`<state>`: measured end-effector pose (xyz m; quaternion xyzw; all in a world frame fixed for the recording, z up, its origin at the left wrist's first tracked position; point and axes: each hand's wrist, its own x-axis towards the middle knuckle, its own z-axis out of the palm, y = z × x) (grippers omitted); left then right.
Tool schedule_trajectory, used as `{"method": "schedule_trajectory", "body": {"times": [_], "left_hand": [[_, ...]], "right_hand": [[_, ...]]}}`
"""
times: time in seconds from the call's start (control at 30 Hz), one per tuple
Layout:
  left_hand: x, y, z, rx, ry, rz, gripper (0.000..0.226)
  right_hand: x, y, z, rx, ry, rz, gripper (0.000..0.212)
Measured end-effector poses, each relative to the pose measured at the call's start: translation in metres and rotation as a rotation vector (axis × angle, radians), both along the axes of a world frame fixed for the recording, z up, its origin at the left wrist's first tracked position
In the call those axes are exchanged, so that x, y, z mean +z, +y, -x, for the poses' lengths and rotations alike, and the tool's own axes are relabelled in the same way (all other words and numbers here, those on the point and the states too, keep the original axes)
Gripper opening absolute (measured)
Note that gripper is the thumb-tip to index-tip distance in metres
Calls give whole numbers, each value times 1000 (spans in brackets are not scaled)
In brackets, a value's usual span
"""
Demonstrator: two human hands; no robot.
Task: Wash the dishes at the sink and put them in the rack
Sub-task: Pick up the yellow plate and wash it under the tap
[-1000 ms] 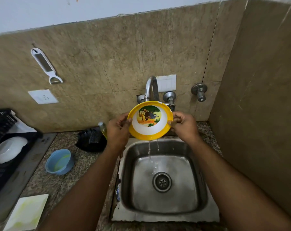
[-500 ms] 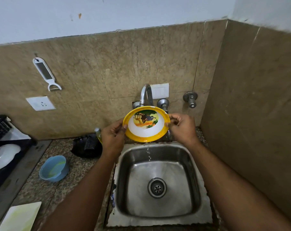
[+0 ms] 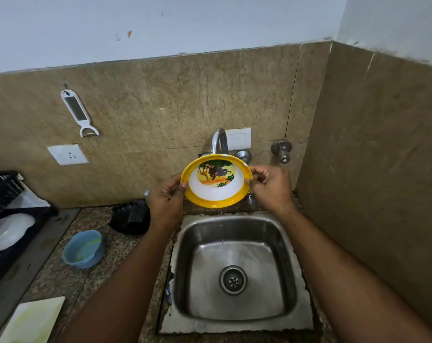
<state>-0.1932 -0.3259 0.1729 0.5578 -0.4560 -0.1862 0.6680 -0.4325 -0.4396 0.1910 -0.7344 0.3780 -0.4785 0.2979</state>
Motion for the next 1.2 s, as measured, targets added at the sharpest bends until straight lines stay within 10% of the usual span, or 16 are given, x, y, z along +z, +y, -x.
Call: {"method": "schedule_trajectory", "body": {"times": [1.2], "left_hand": [[-35,46,-3,77,28,-177,27]], "right_hand": [[-57,26,-21,53,151,-209,36]]}}
